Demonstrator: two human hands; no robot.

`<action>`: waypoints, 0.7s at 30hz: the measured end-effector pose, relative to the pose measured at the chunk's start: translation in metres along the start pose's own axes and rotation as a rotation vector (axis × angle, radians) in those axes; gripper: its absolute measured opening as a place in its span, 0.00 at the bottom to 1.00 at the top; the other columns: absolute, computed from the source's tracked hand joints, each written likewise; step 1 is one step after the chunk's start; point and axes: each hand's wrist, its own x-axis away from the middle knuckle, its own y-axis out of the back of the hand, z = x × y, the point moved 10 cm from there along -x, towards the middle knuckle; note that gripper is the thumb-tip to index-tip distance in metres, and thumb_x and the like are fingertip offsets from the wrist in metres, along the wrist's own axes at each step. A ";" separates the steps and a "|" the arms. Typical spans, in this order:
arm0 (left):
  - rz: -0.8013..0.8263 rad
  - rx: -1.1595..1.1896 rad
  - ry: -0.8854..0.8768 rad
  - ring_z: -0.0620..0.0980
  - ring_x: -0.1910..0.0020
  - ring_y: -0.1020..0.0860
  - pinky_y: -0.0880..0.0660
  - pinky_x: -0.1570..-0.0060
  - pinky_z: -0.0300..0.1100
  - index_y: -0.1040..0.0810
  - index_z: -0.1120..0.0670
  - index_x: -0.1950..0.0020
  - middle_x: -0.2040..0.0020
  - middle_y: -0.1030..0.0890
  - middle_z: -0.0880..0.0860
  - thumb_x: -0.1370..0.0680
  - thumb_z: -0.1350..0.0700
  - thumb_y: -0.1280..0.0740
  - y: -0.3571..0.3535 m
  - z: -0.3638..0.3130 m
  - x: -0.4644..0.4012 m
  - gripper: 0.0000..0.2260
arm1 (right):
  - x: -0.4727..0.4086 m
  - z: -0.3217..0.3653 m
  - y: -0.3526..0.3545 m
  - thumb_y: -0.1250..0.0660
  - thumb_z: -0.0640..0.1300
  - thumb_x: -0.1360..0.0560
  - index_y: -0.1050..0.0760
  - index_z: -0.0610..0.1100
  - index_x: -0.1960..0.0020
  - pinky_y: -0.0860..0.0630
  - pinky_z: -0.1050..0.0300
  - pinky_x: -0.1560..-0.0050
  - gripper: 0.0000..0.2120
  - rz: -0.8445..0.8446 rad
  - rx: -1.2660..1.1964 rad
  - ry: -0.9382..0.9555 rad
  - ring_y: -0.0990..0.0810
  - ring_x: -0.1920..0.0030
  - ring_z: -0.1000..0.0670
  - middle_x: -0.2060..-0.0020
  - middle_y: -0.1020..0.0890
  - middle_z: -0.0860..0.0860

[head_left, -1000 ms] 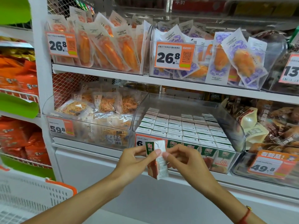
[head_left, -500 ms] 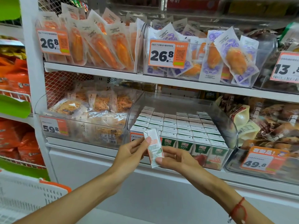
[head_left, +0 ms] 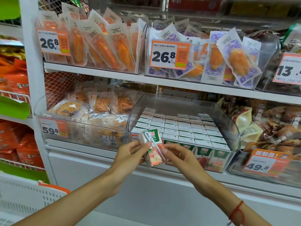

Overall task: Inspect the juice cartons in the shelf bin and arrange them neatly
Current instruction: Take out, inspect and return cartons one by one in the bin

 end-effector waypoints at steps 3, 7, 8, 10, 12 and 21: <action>0.069 0.016 0.022 0.44 0.48 0.17 0.21 0.45 0.40 0.21 0.49 0.39 0.48 0.14 0.46 0.21 0.53 0.34 -0.004 0.001 0.001 0.10 | 0.003 -0.008 -0.014 0.35 0.51 0.23 0.20 0.47 0.40 0.21 0.60 0.44 0.15 0.154 -0.173 -0.100 0.17 0.44 0.52 0.47 0.15 0.50; 0.112 0.007 0.045 0.46 0.45 0.17 0.22 0.41 0.41 0.23 0.49 0.35 0.45 0.15 0.48 0.20 0.54 0.35 -0.005 0.006 0.003 0.13 | 0.007 -0.007 -0.020 0.35 0.47 0.21 0.20 0.46 0.39 0.21 0.62 0.45 0.13 0.184 -0.159 -0.079 0.17 0.45 0.51 0.48 0.14 0.49; 0.100 -0.008 0.039 0.44 0.46 0.17 0.22 0.43 0.40 0.22 0.48 0.37 0.46 0.15 0.47 0.20 0.54 0.34 -0.004 0.006 0.004 0.12 | 0.006 -0.006 -0.018 0.34 0.48 0.22 0.21 0.48 0.39 0.21 0.63 0.46 0.12 0.157 -0.121 -0.063 0.16 0.47 0.53 0.50 0.14 0.51; 0.049 -0.058 0.033 0.41 0.49 0.17 0.21 0.50 0.34 0.20 0.45 0.43 0.50 0.14 0.44 0.21 0.55 0.33 0.003 0.008 0.004 0.09 | 0.005 -0.004 -0.011 0.32 0.48 0.23 0.20 0.49 0.41 0.22 0.67 0.52 0.11 0.077 -0.008 -0.025 0.16 0.51 0.56 0.55 0.14 0.53; 0.006 -0.078 0.045 0.41 0.51 0.16 0.22 0.55 0.32 0.19 0.45 0.46 0.52 0.14 0.45 0.21 0.57 0.32 0.009 0.011 0.003 0.08 | 0.004 -0.002 -0.006 0.30 0.48 0.25 0.20 0.50 0.43 0.23 0.66 0.54 0.11 0.003 0.094 0.017 0.16 0.54 0.54 0.58 0.14 0.54; 0.032 -0.026 0.108 0.39 0.56 0.16 0.22 0.56 0.33 0.18 0.48 0.50 0.57 0.13 0.45 0.23 0.53 0.31 0.000 0.012 0.003 0.04 | 0.011 0.020 -0.002 0.19 0.50 0.37 0.21 0.54 0.53 0.27 0.69 0.63 0.16 -0.223 0.391 0.205 0.21 0.62 0.61 0.63 0.17 0.63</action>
